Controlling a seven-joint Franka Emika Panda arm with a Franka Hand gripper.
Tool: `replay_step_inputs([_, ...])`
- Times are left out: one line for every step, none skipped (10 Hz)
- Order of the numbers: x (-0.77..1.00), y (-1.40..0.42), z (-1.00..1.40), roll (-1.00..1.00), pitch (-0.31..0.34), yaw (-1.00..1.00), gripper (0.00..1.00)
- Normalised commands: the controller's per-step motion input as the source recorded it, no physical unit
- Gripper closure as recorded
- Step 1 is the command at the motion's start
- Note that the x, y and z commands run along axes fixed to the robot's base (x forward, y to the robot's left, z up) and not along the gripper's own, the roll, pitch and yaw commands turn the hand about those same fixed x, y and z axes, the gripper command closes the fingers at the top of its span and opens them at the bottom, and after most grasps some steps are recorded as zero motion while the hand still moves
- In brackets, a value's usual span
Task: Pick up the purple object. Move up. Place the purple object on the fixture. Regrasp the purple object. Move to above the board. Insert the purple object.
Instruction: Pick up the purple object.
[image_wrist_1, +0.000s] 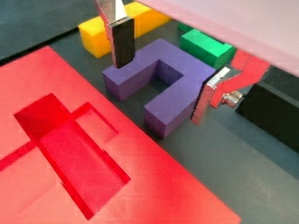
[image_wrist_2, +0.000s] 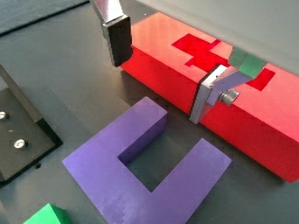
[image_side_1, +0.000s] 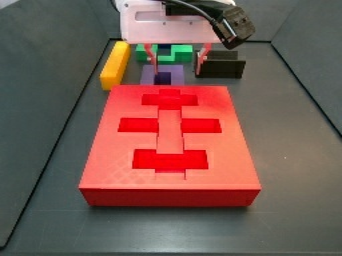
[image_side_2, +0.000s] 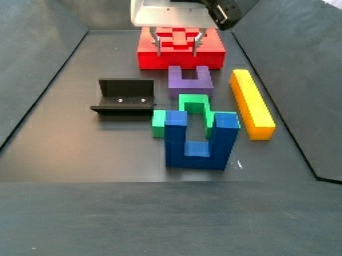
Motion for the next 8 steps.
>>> replay_step_inputs([0.29,0.09,-0.13,0.04,0.071,-0.04,0.0])
replay_step_inputs([0.3,0.08,-0.1,0.03,0.067,-0.01,0.0])
replay_step_inputs([0.28,0.08,-0.04,0.02,0.063,-0.02,0.0])
replay_step_inputs([0.17,0.03,-0.09,0.03,0.057,0.0,0.0])
replay_step_inputs([0.0,0.0,-0.22,0.05,0.029,-0.01,0.0])
replay_step_inputs([0.0,0.0,-0.32,0.05,0.02,0.0,0.0])
replay_step_inputs([0.01,0.0,-0.28,0.06,0.033,0.0,0.0])
replay_step_inputs([0.01,0.0,-0.23,0.07,0.036,0.0,0.0])
